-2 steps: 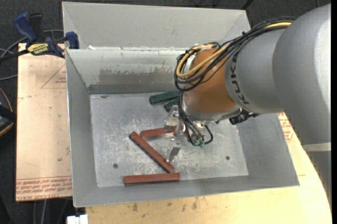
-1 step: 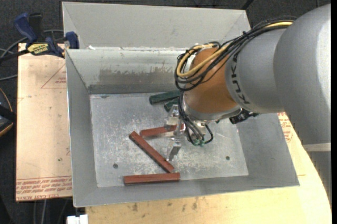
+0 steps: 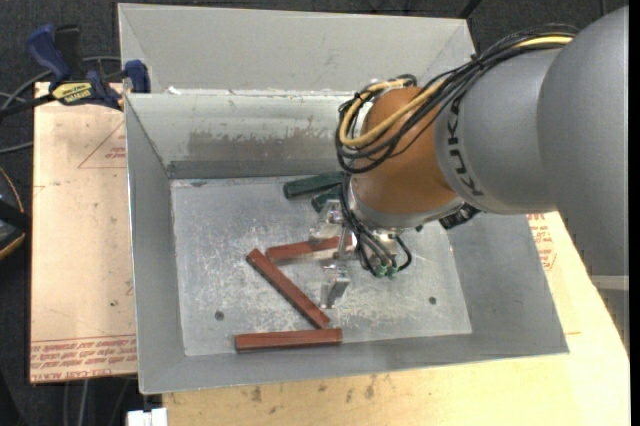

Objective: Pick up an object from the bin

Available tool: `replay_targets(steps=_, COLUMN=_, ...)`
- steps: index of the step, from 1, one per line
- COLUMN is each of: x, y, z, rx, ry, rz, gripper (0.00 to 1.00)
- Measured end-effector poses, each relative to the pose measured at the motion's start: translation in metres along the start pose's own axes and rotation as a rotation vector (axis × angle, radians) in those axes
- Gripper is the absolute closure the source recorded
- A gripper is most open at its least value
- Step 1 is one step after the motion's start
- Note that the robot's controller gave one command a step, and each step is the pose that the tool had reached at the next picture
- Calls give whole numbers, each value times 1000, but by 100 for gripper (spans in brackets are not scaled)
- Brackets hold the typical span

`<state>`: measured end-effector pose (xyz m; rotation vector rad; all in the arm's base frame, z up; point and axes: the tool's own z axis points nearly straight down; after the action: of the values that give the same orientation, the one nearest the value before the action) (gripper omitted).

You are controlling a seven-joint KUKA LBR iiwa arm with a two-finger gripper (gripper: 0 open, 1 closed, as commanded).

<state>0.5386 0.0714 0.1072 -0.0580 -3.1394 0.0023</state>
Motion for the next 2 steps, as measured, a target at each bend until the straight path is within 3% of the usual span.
replay_targets(steps=1, x=-48, y=-7, z=30, rx=-6, ry=0, rz=169, gripper=100)
replay_targets(steps=2, x=-48, y=-7, z=30, rx=-6, ry=-1, rz=169, gripper=100)
